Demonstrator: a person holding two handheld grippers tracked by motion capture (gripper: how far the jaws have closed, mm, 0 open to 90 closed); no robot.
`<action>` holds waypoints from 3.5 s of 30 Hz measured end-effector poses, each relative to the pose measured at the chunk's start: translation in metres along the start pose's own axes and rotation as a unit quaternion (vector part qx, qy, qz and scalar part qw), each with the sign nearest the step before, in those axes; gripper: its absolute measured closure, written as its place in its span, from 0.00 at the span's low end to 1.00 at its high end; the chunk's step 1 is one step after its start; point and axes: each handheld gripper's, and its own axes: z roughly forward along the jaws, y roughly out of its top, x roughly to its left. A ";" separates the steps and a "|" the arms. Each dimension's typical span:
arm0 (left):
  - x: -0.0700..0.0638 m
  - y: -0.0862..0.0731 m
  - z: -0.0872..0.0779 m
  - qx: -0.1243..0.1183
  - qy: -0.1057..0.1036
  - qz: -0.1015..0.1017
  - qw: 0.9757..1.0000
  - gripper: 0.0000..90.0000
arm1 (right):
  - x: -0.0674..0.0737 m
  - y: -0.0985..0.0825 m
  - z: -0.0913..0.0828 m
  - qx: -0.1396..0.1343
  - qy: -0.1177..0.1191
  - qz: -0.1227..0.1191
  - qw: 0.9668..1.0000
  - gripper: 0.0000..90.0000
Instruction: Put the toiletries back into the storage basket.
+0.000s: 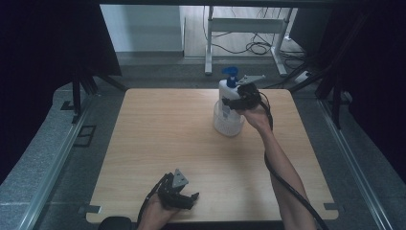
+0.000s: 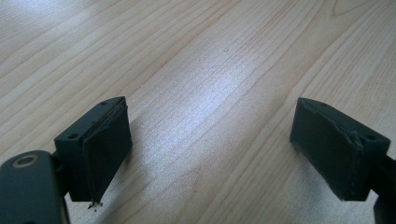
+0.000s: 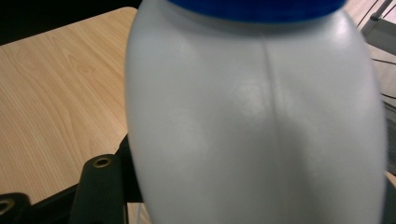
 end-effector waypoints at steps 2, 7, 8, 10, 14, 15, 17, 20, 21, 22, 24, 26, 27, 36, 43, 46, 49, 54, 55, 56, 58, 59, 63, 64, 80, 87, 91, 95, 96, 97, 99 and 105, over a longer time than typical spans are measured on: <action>0.000 0.000 0.000 0.000 0.000 0.000 1.000 0.13 | 0.001 -0.003 0.003 0.002 0.001 0.000 1.000 0.42; 0.000 0.000 0.000 0.000 0.000 0.000 1.000 0.13 | 0.002 -0.007 0.009 0.006 0.001 0.000 1.000 0.42; 0.000 0.000 0.000 -0.001 0.000 -0.001 1.000 0.13 | 0.003 -0.009 0.011 0.009 0.002 0.000 1.000 0.42; 0.000 0.000 0.000 -0.001 0.000 -0.001 1.000 0.13 | 0.003 -0.010 0.012 0.009 0.002 0.000 1.000 0.42; 0.000 0.000 0.000 -0.001 0.000 -0.001 1.000 0.13 | 0.003 -0.013 0.015 0.011 0.002 0.000 1.000 0.42; 0.000 0.000 0.000 -0.001 0.000 -0.001 1.000 0.13 | 0.002 -0.013 0.015 0.012 0.002 -0.001 1.000 0.42; 0.000 0.000 0.000 0.000 0.000 0.000 1.000 0.13 | 0.002 -0.015 0.017 0.013 0.005 0.000 1.000 0.42; 0.000 0.000 0.000 0.000 0.000 0.000 1.000 0.13 | 0.002 -0.016 0.018 0.012 0.007 -0.001 1.000 0.42; 0.000 0.000 0.000 0.000 0.000 0.000 1.000 0.13 | 0.002 -0.017 0.018 0.010 0.008 0.002 1.000 0.42; 0.000 0.000 0.000 0.000 0.000 0.000 1.000 0.13 | 0.001 -0.017 0.018 0.009 0.008 0.001 1.000 0.42; 0.000 0.000 0.000 0.000 0.000 0.000 1.000 0.13 | -0.002 -0.019 0.018 0.008 0.015 0.008 1.000 0.42; 0.000 0.000 0.000 0.000 0.000 0.000 1.000 0.13 | -0.003 -0.020 0.017 0.007 0.016 0.013 1.000 0.41; 0.000 0.000 0.000 0.000 0.000 0.000 1.000 0.13 | -0.005 -0.021 0.016 0.005 0.017 0.020 1.000 0.41; 0.000 0.000 0.000 0.000 -0.001 -0.001 1.000 0.13 | -0.010 -0.026 0.013 0.004 0.023 0.032 0.999 0.38; 0.000 0.000 0.000 0.000 -0.001 0.000 1.000 0.13 | -0.009 -0.026 0.012 0.007 0.026 0.027 0.999 0.31; 0.000 0.000 0.000 0.000 -0.001 0.000 1.000 0.13 | -0.008 -0.026 0.012 0.008 0.025 0.022 0.999 0.27; 0.000 0.000 0.000 0.000 -0.001 0.000 1.000 0.13 | -0.006 -0.024 0.012 0.007 0.029 0.017 0.999 0.21; 0.000 0.000 0.000 0.000 0.000 0.000 1.000 0.13 | -0.003 -0.021 0.010 0.001 0.025 0.011 1.000 0.14; 0.000 0.000 0.000 0.000 0.000 0.000 1.000 0.13 | -0.003 -0.020 0.009 -0.001 0.023 0.012 1.000 0.14; 0.000 0.000 0.000 0.000 0.000 0.000 1.000 0.13 | -0.003 -0.018 0.006 -0.006 0.021 0.014 1.000 0.14; 0.000 0.000 0.000 0.000 0.000 0.000 1.000 0.13 | -0.003 -0.016 0.003 -0.008 0.018 0.015 1.000 0.14; 0.000 0.000 0.000 0.000 0.000 0.000 1.000 0.13 | -0.003 -0.016 0.003 -0.008 0.018 0.015 1.000 0.14; 0.000 0.000 0.000 0.000 0.000 0.000 1.000 0.13 | -0.004 -0.013 -0.004 -0.013 0.012 0.014 1.000 0.12; 0.000 0.000 0.000 0.000 0.000 0.000 1.000 0.13 | -0.004 -0.012 -0.006 -0.014 0.012 0.014 1.000 0.11; 0.000 0.001 0.001 0.000 0.000 0.000 1.000 0.13 | 0.000 -0.011 -0.022 -0.012 0.009 0.012 1.000 0.00; 0.000 0.001 0.001 0.000 0.000 0.000 1.000 0.13 | 0.003 -0.014 -0.028 -0.010 0.005 0.006 1.000 0.00; 0.000 0.001 0.001 0.000 0.000 0.000 1.000 0.13 | 0.003 -0.017 -0.032 -0.011 0.002 0.009 1.000 0.00; 0.000 0.000 0.001 0.000 0.000 -0.001 1.000 0.13 | 0.006 -0.021 -0.035 -0.012 0.004 0.009 1.000 0.00; 0.000 0.000 0.001 0.000 0.000 -0.001 1.000 0.13 | 0.006 -0.022 -0.035 -0.011 0.004 0.008 1.000 0.00; 0.000 0.000 0.001 0.000 0.000 -0.001 1.000 0.13 | 0.007 -0.024 -0.036 -0.009 0.005 0.009 1.000 0.00; 0.000 0.000 0.000 0.002 0.000 0.000 1.000 0.13 | 0.008 -0.026 -0.037 -0.007 0.005 0.008 1.000 0.00; 0.000 0.001 0.000 0.001 0.000 0.001 1.000 0.13 | 0.012 -0.033 -0.041 -0.007 0.009 0.004 1.000 0.00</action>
